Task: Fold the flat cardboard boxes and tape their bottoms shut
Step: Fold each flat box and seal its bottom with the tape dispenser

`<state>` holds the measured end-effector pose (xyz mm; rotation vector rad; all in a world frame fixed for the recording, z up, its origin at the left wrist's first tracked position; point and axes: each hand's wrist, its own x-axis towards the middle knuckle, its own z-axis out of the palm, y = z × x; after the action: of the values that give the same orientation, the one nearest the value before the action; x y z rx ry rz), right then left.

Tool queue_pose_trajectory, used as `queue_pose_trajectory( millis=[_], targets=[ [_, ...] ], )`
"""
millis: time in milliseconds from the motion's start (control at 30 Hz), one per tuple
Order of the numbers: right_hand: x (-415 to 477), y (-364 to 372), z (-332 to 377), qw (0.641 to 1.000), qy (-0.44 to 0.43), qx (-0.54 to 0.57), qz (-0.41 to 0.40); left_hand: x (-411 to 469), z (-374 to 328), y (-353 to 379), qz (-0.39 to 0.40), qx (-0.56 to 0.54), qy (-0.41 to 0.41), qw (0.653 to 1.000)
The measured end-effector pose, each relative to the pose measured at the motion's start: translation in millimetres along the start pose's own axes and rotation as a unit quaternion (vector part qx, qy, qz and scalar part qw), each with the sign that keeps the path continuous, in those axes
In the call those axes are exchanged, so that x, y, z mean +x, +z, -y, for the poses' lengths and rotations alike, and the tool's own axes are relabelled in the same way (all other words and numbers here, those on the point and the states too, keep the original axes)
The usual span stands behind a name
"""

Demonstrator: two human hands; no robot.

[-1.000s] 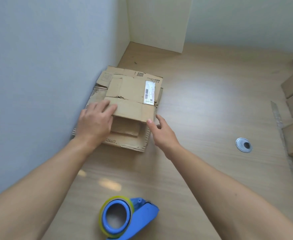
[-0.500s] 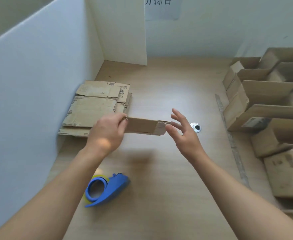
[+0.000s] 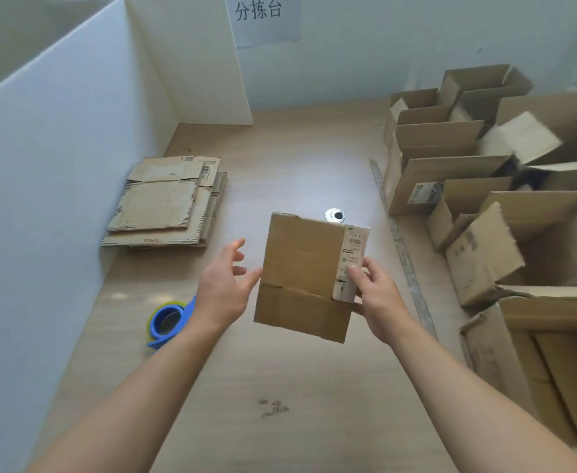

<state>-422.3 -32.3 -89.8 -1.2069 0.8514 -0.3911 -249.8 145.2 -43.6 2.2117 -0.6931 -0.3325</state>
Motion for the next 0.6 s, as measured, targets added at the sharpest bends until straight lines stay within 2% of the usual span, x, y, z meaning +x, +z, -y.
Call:
queue_pose_trajectory(
  millis=[133, 267, 367, 467, 600],
  targets=[
    [-18.9, -13.8, -13.7, 0.998, 0.038, 0.046, -0.007, -32.9, 12.2, 33.1, 0.102, -0.002, -0.044, 0.994],
    [-31.8, -16.1, -20.6, 0.995, 0.053, 0.079, -0.006, -49.6, 12.1, 55.3, 0.097, 0.015, -0.01, 0.995],
    [-38.7, -12.6, -20.8, 0.991, 0.057, 0.119, 0.001, -54.9, 8.9, 60.3, 0.111, -0.003, -0.029, 0.993],
    [-48.1, -2.4, -16.6, 0.985, 0.06, 0.158, 0.037, -60.5, 7.5, 63.8, 0.163, 0.014, -0.036, 0.986],
    [-56.0, 8.4, -18.1, 0.969, 0.101, 0.199, 0.107, -68.7, 14.8, 65.5, 0.205, -0.037, -0.053, 0.977]
  ],
)
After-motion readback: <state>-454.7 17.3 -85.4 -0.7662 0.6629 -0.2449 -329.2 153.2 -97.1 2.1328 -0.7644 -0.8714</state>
